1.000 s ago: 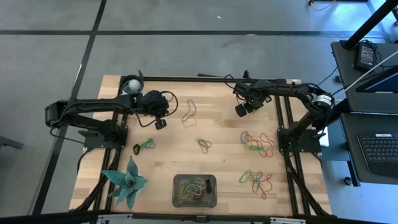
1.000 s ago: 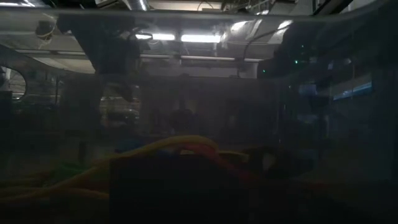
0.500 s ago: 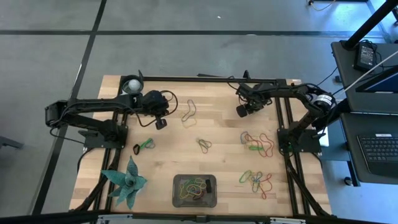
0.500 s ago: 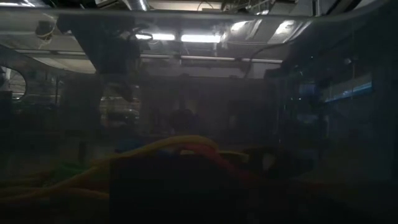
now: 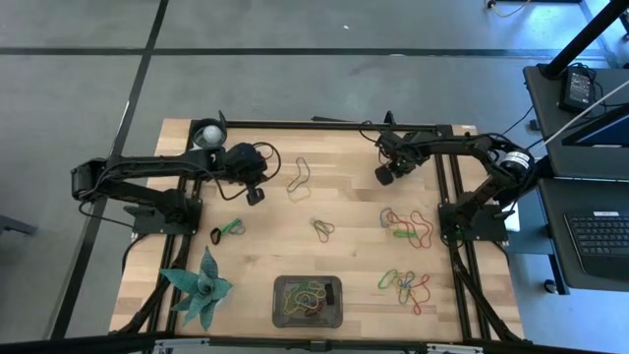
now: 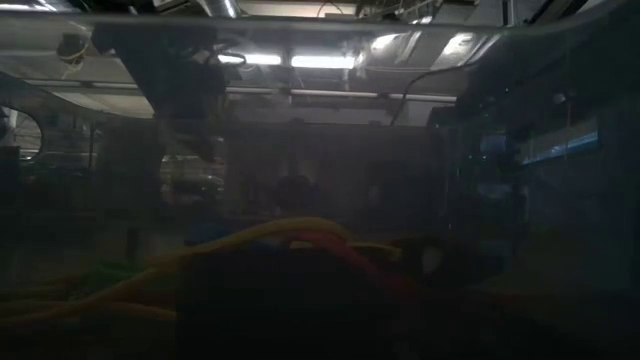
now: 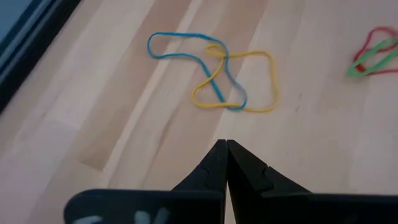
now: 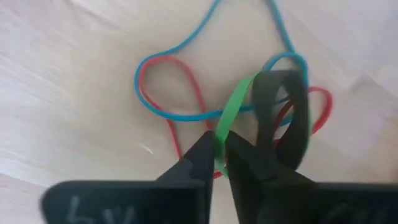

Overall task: Pick and place rubber bands into bin
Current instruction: Put the green rubber band into the black bin

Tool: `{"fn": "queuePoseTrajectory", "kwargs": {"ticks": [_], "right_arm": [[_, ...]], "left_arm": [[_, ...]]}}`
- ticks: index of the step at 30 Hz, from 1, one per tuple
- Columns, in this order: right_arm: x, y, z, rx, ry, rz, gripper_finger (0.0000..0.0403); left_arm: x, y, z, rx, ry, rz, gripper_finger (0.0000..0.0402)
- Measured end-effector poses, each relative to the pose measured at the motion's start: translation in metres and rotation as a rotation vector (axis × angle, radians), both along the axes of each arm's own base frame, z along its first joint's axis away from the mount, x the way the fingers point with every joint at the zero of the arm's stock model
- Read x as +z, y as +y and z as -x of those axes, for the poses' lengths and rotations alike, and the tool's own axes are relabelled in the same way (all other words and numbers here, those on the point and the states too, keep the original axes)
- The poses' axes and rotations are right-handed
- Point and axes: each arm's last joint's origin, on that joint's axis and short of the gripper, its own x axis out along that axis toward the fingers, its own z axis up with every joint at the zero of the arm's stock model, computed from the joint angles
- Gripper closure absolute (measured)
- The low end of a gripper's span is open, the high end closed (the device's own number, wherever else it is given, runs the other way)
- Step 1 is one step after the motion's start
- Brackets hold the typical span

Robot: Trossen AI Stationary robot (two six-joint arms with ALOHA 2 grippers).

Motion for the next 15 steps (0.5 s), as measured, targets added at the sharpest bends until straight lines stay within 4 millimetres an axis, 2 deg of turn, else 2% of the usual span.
{"fn": "queuePoseTrajectory", "kwargs": {"ticks": [3, 11, 15], "right_arm": [[0.002, 0.001, 0.0, 0.049, 0.008, 0.002, 0.0395], [0.003, 0.003, 0.004, 0.15, 0.056, -0.026, 0.0398], [0.015, 0.006, 0.007, 0.173, 0.031, 0.0, 0.0397]], "left_arm": [[0.001, 0.0, -0.002, 0.023, -0.043, 0.04, 0.04], [0.002, 0.0, -0.003, 0.029, -0.068, 0.073, 0.04], [0.002, -0.001, -0.003, 0.066, -0.088, 0.119, 0.04]]}}
